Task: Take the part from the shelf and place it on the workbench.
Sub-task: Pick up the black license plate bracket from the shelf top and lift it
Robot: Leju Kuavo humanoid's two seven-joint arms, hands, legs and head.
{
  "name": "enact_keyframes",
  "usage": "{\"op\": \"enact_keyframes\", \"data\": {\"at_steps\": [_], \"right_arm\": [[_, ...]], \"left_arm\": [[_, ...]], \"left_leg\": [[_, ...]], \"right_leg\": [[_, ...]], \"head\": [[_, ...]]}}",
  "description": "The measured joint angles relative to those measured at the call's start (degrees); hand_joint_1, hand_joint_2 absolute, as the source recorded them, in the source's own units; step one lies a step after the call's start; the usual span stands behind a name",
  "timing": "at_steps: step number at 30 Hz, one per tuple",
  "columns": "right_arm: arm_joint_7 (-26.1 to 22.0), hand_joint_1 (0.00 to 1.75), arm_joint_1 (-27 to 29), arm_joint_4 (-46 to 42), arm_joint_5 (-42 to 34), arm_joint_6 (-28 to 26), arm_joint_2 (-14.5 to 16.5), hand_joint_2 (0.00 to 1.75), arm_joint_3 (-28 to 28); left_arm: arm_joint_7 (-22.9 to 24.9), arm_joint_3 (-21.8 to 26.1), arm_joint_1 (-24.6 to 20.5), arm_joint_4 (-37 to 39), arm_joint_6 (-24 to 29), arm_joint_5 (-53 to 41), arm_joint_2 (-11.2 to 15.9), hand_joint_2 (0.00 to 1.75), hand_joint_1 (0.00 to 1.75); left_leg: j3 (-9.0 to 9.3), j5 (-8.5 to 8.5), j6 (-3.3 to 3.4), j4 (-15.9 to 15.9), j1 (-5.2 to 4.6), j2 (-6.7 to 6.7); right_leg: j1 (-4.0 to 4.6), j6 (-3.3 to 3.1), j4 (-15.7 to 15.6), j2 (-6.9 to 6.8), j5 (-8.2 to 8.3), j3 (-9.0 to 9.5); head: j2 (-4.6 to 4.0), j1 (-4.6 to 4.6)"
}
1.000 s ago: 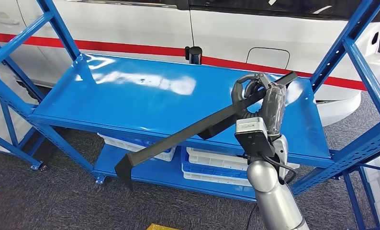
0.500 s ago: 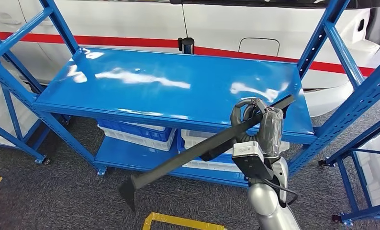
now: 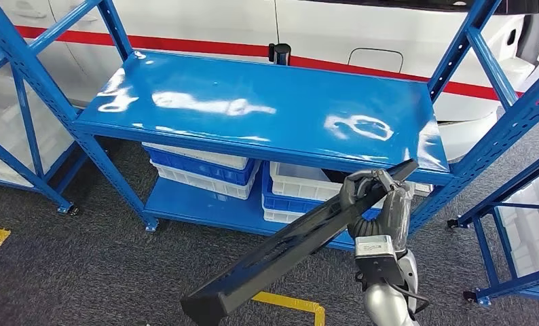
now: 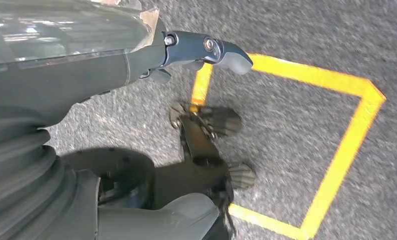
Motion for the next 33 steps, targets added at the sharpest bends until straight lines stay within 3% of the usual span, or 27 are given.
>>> {"op": "enact_keyframes", "data": {"at_steps": [2,3,4,6,8,9,10,12,13,14,16,17,18,19,20,22,24,26,28,30,32,33], "right_arm": [[-0.25,1.75,-0.04,0.81,-0.73,0.29,-0.03,1.75,-0.25],[-0.33,1.75,-0.12,1.32,-1.17,0.61,-0.02,1.75,-0.3],[-0.38,1.75,-0.26,1.9,-1.67,1.0,0.08,1.75,-0.31],[-0.41,1.75,-0.89,3.16,-2.64,1.98,0.5,1.75,-0.29],[-0.45,1.75,-1.97,4.43,-3.87,3.19,1.22,1.75,-0.28],[-0.54,1.75,-2.54,5.17,-4.45,3.76,1.65,1.75,-0.26],[-0.67,1.75,-3.09,5.93,-4.89,4.2,2.05,1.75,-0.22],[-0.98,1.75,-4.03,7.6,-5.35,4.74,2.76,1.75,-0.16],[-1.09,1.75,-4.47,8.39,-5.48,4.9,3.08,1.75,-0.13],[-1.19,1.75,-4.87,9.09,-5.58,5.03,3.38,1.75,-0.12],[-1.41,1.75,-5.47,10.18,-5.82,5.2,3.83,1.75,-0.12],[-1.6,1.75,-5.62,10.61,-6.0,5.26,3.92,1.75,-0.12],[-1.83,1.75,-5.69,11.05,-6.21,5.28,3.96,1.75,-0.13],[-2.04,1.75,-5.72,11.46,-6.42,5.29,3.97,1.75,-0.13],[-2.21,1.75,-5.72,11.82,-6.56,5.31,3.99,1.75,-0.14],[-2.35,1.75,-5.77,12.32,-6.67,5.31,4.09,1.75,-0.14],[-2.41,1.75,-5.98,12.58,-6.68,5.3,4.24,1.75,-0.15],[-2.47,1.75,-6.19,12.82,-6.68,5.29,4.36,1.75,-0.15],[-2.55,1.75,-6.1,13.17,-6.73,5.18,4.41,1.75,-0.14],[-2.7,1.75,-5.6,13.45,-6.81,4.8,4.4,1.75,-0.13],[-2.81,1.75,-4.63,13.51,-6.84,4.05,4.36,1.75,-0.12],[-2.77,1.75,-3.81,13.39,-6.72,3.49,4.29,1.75,-0.14]], "left_arm": [[-0.12,0.24,0.16,0.0,0.53,0.72,0.06,1.75,0.0],[-0.15,0.55,0.29,0.0,1.0,1.34,0.09,1.75,0.0],[-0.17,0.99,0.45,0.0,1.59,2.09,0.12,1.75,0.0],[-0.19,2.05,0.86,0.0,2.62,3.65,0.14,1.75,0.0],[-0.42,3.39,1.16,0.0,3.46,5.75,0.13,1.75,0.0],[-0.71,4.25,1.27,0.0,3.76,6.96,0.11,1.75,0.0],[-1.04,5.12,1.37,0.0,3.96,8.06,0.11,1.75,0.0],[-1.69,6.79,1.61,0.0,4.2,9.76,0.16,1.75,0.0],[-1.92,7.57,1.71,0.0,4.28,10.46,0.19,1.75,0.0],[-2.11,8.31,1.79,0.0,4.35,11.12,0.19,1.75,0.0],[-2.33,9.67,1.85,0.01,4.55,12.17,0.15,1.75,0.0],[-2.34,10.17,1.85,0.01,4.74,12.43,0.09,1.75,0.0],[-2.32,10.6,1.84,0.02,4.97,12.55,0.04,1.75,0.0],[-2.28,10.96,1.84,0.02,5.22,12.58,0.0,1.75,0.0],[-2.26,11.25,1.84,0.02,5.4,12.58,-0.02,1.75,0.0],[-2.22,11.65,1.79,0.03,5.59,12.58,-0.16,1.75,0.0],[-2.21,11.83,1.69,0.03,5.65,12.58,-0.38,1.75,0.0],[-1.91,12.04,1.66,0.02,6.05,12.57,-0.46,1.75,0.0],[-0.96,12.34,1.72,0.02,7.12,12.51,-0.46,1.75,0.0],[0.36,12.56,1.78,0.01,8.44,12.21,-0.33,1.75,0.0],[1.48,12.61,1.89,0.0,9.21,11.66,-0.08,1.75,0.0],[1.79,12.61,1.98,0.0,9.24,11.27,0.04,1.75,0.0]], "left_leg": [[-1.96,1.59,0.43,0.05,-0.33,0.08],[-2.94,2.37,0.5,0.11,-0.49,0.12],[-3.88,3.11,0.5,0.18,-0.64,0.16],[-5.72,4.5,0.33,0.41,-0.86,0.19],[-7.15,5.73,-0.09,0.83,-1.13,0.18],[-7.54,6.34,-0.33,0.97,-1.22,0.17],[-7.77,6.96,-0.57,0.97,-1.25,0.17],[-8.09,7.79,-1.03,0.95,-1.16,0.02],[-8.44,6.92,-1.36,1.51,-1.04,-0.16],[-9.02,4.79,-1.76,3.17,-0.88,-0.33],[-10.67,-1.63,-2.64,9.73,-0.32,-0.52],[-11.4,-4.07,-3.02,13.72,-0.01,-0.51],[-11.61,-5.05,-3.33,16.76,0.34,-0.5],[-11.04,-4.74,-3.6,18.21,0.71,-0.49],[-9.38,-3.51,-3.85,17.48,1.1,-0.48],[-3.39,-1.76,-4.46,10.7,1.83,-0.54],[1.47,-2.51,-4.63,3.53,1.86,-0.93],[2.12,-2.91,-3.68,1.32,1.19,-1.14],[0.92,-1.71,-1.9,1.09,0.69,-0.76],[-0.73,-0.11,-0.28,0.84,0.39,-0.38],[-2.59,1.44,0.53,0.91,-0.03,-0.26],[-3.63,2.25,0.72,0.95,-0.28,-0.24]], "right_leg": [[0.07,-0.45,7.08,0.01,-4.52,-1.54],[0.1,-0.2,9.59,0.01,-5.16,-1.43],[0.14,0.28,10.31,0.01,-4.56,-0.46],[0.26,1.05,5.82,0.01,-2.07,4.33],[0.63,0.63,-2.94,0.04,-2.1,10.53],[0.82,0.19,-6.06,0.06,-2.71,12.27],[1.04,-0.25,-7.76,0.07,-3.25,12.96],[0.76,-0.85,-7.97,-0.04,-2.53,12.18],[0.51,-1.31,-7.89,-0.16,-1.91,11.74],[0.21,-1.74,-7.92,-0.29,-1.17,11.16],[0.1,-2.37,-7.88,-0.44,0.34,9.77],[0.12,-2.35,-7.82,-0.49,1.11,8.96],[0.11,-2.21,-7.74,-0.52,1.87,8.11],[0.06,-1.98,-7.62,-0.56,2.57,7.18],[-0.06,-1.65,-7.45,-0.57,3.17,6.28],[-0.3,-0.9,-6.91,-0.57,4.08,4.75],[-0.24,0.06,-6.44,-0.57,4.91,3.74],[-0.07,1.16,-6.56,-0.61,5.99,3.18],[-0.31,1.75,-6.21,-0.58,5.95,2.26],[-0.49,1.03,-2.34,-0.41,1.89,0.38],[-0.34,0.18,5.15,-0.23,-3.74,-1.6],[-0.2,0.21,8.58,-0.16,-5.28,-1.91]], "head": [[0.0,0.29],[0.0,0.36],[0.0,0.4],[0.0,0.43],[0.0,0.35],[0.0,0.32],[0.0,0.27],[0.0,0.25],[0.0,0.19],[0.0,0.07],[0.0,-0.12],[0.0,-0.18],[0.0,-0.18],[0.0,-0.2],[0.0,-0.19],[0.0,-0.23],[0.0,-0.27],[0.0,-0.21],[0.01,-0.2],[0.01,0.0],[0.0,0.33],[0.0,0.39]]}}
